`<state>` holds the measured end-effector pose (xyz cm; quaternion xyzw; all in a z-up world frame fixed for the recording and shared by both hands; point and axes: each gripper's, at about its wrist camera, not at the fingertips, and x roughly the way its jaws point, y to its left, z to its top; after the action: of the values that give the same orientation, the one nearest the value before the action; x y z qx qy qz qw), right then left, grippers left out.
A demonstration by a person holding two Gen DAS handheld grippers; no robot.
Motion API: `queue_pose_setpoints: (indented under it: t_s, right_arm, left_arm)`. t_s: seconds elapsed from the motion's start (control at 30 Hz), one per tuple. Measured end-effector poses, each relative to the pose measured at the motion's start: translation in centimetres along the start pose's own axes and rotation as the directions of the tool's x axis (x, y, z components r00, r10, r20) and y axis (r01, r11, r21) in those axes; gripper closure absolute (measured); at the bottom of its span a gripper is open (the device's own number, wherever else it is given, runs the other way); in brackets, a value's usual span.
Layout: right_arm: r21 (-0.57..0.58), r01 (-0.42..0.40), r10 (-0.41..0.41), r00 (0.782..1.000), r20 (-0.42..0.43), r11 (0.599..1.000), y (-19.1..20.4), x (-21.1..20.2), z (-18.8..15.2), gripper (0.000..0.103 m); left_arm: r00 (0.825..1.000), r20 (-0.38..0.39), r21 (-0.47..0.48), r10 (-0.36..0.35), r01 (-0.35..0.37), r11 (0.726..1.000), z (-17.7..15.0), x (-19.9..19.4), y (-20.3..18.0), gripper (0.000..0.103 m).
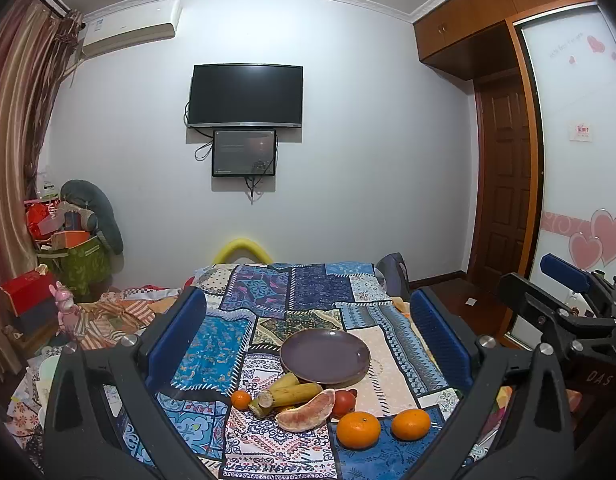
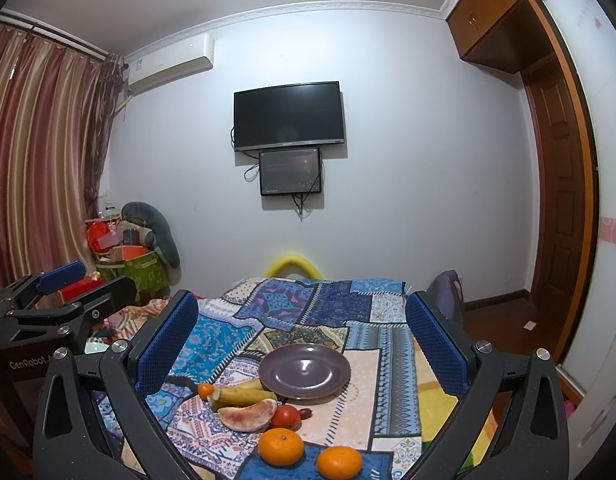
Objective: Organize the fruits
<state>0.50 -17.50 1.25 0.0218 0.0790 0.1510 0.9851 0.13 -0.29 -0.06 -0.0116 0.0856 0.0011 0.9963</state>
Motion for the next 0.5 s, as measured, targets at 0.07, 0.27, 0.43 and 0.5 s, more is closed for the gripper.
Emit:
queue_pose_setpoints:
  t_s: [0.07, 0.27, 0.43, 0.5]
  right_arm:
    - [0.0, 0.001, -0.001, 1.0, 0.0, 1.0, -0.03, 0.02, 0.06, 0.0]
    - [0.001, -0.002, 0.002, 1.0, 0.0, 1.0, -0.03, -0.03, 0.08, 0.0]
    - [0.003, -0.002, 0.002, 1.0, -0.001, 1.0, -0.03, -0.03, 0.06, 0.0]
    - [0.004, -0.001, 0.001, 1.0, -0.003, 1.0, -0.03, -0.07, 0.07, 0.0]
  left_arm:
    - [1.0, 0.0, 0.0, 0.001, -0.001, 1.0, 0.0, -0.02, -0.05, 0.0]
    - [1.0, 0.003, 0.005, 0.0, 0.0, 1.0, 0.04, -0.07, -0.25, 0.0]
    - [1.0, -0.001, 0.007, 0.0, 0.0, 1.0, 0.0, -0.04, -0.38, 0.0]
    - [1.0, 0.0, 0.007, 0.0, 0.0, 1.0, 0.01, -0.04, -0.37, 0.0]
